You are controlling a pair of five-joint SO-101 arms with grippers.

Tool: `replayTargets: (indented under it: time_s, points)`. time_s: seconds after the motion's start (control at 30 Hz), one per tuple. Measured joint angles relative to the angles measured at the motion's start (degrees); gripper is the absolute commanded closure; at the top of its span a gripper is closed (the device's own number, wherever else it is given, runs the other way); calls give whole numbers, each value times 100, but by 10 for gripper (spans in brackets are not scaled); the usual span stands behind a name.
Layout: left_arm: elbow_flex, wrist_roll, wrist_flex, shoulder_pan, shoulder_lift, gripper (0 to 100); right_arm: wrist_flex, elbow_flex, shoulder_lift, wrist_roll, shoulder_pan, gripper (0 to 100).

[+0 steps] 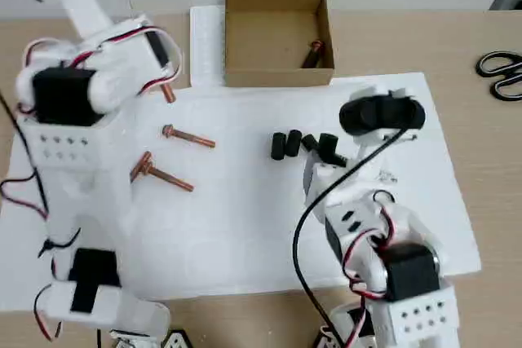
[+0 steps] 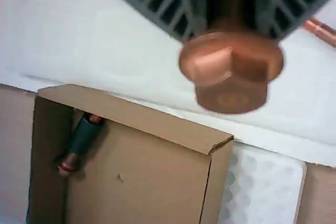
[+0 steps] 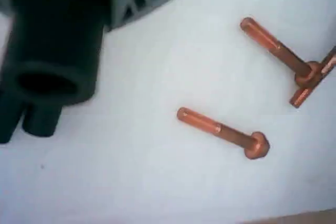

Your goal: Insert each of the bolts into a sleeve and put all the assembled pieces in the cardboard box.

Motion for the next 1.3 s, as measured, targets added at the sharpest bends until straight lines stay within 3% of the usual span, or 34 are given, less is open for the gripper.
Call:
replayTargets:
  time_s: [0.2,0.4,0.57,1.07,1.3]
  points:
    - [712,-176,0,62,-941,995,167,0,-255,0,-88,995]
    - [1582,-580,0,132,-2084,995,360,0,-642,0,-809,995]
    - [2778,-791,-123,141,-2910,995,360,0,-747,0,-941,995]
    - [7666,-949,-2954,800,-6778,995,360,202,-782,114,-2092,995]
    - [8941,-949,-3455,800,-8044,995,123,607,-1257,299,-2629,995]
